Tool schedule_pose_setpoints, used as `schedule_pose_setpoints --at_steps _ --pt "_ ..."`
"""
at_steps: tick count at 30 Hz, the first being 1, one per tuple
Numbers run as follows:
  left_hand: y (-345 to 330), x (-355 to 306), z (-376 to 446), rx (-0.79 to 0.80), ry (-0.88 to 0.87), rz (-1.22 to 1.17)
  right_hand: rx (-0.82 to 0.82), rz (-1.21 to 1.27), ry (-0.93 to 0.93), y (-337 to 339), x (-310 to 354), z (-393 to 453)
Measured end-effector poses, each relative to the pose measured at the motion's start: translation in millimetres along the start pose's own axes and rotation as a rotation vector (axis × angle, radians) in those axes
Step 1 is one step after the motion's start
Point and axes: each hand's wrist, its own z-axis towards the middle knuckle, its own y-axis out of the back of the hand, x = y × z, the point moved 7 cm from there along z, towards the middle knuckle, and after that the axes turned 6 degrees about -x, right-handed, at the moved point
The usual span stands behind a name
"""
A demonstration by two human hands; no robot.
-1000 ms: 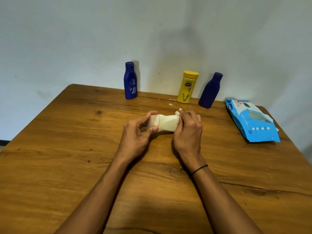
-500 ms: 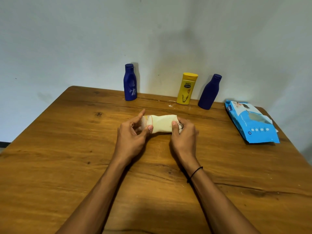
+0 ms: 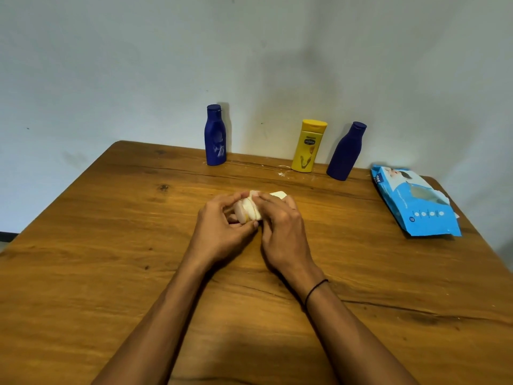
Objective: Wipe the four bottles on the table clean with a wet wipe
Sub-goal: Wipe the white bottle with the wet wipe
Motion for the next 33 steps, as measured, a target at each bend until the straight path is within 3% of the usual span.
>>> schedule_pose_setpoints --at_steps 7,12,20,26,29,33 --pt "2.7 -14.2 -4.2 -0.016 -0.188 0.323 -0.158 -0.094 -0.209 13.0 -27.7 2.6" --pt "3.2 -21.5 -6.2 0.0 -0.204 0.335 -0.24 0.003 -0.237 20.3 -28.7 4.5" --pt "-2.0 -12.3 -7.4 0.022 0.028 0.132 -0.238 0.111 0.048 22.3 4.6 -1.3" --pt "-1.9 -0.9 -5.6 -0.013 0.165 0.008 -0.261 0.143 0.125 25.8 0.8 -1.5" --pt "1.5 4.3 -1.2 -0.055 0.202 0.003 -0.251 0.139 0.028 24.2 -8.1 1.4" --pt "4.1 11.9 0.5 -0.046 0.26 -0.037 -0.333 0.119 -0.29 28.6 -39.1 3.9"
